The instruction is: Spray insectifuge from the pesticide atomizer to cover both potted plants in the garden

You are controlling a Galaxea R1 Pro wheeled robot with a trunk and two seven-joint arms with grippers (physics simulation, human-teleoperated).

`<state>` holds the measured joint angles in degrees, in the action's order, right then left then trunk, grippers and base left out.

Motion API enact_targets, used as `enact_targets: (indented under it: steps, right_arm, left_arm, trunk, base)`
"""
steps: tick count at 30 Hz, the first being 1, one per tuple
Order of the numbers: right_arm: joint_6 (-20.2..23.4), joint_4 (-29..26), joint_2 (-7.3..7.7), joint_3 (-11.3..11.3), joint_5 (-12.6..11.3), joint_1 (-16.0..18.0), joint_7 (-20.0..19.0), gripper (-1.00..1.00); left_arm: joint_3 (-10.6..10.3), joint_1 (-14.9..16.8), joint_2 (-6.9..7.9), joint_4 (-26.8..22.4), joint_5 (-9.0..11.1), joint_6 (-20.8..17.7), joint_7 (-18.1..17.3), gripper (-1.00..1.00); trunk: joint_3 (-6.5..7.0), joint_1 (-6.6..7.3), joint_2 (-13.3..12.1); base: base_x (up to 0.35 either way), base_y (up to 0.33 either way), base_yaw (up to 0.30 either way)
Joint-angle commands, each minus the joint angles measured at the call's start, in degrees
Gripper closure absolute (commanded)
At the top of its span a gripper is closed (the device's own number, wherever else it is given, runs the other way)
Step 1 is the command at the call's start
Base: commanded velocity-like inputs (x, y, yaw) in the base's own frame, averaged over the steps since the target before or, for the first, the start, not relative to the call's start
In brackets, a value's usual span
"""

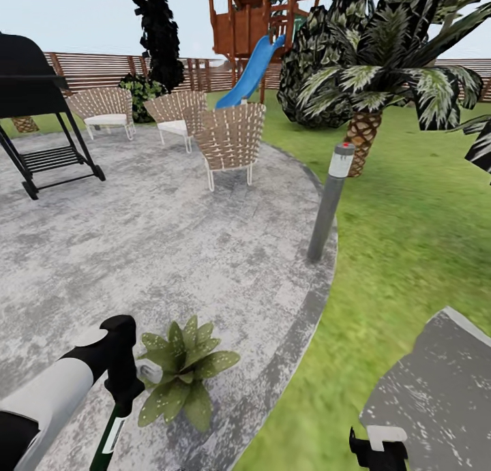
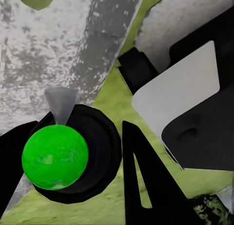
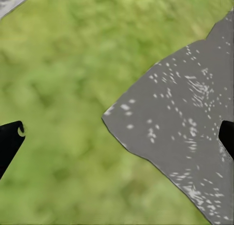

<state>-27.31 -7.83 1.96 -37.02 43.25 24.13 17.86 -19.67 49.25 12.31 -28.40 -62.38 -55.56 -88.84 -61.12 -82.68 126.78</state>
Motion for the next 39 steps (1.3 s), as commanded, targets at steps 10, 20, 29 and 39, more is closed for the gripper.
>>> enact_targets:
  steps: [10,20,29,39]
  right_arm:
    - [-0.2,0.1,0.06,-0.4,0.6,0.0,0.2,-1.00]
    - [-0.2,0.1,0.06,-0.4,0.6,0.0,0.2,-1.00]
    - [-0.2,0.1,0.06,-0.4,0.6,0.0,0.2,-1.00]
    - [-0.2,0.1,0.06,-0.4,0.6,0.0,0.2,-1.00]
  left_arm:
    - [-0.2,0.0,-0.08,-0.1,-0.4,-0.6,-0.3,1.00]
    - [-0.1,0.0,-0.26,-0.1,-0.1,-0.6,-0.3,1.00]
    - [-0.1,0.1,-0.27,-0.1,-0.1,-0.6,-0.2,1.00]
    - [0.0,0.0,-0.17,-0.1,-0.1,-0.6,-0.1,1.00]
  trunk:
    - [-0.05,0.01,0.0]
    - [-0.05,0.01,0.0]
    - [-0.05,0.01,0.0]
    - [-0.05,0.01,0.0]
  base:
    - [-0.058,-0.270,0.276]
    - [-0.002,-0.276,0.183]
    - [-0.077,-0.270,0.002]
    - [-0.222,-0.205,0.156]
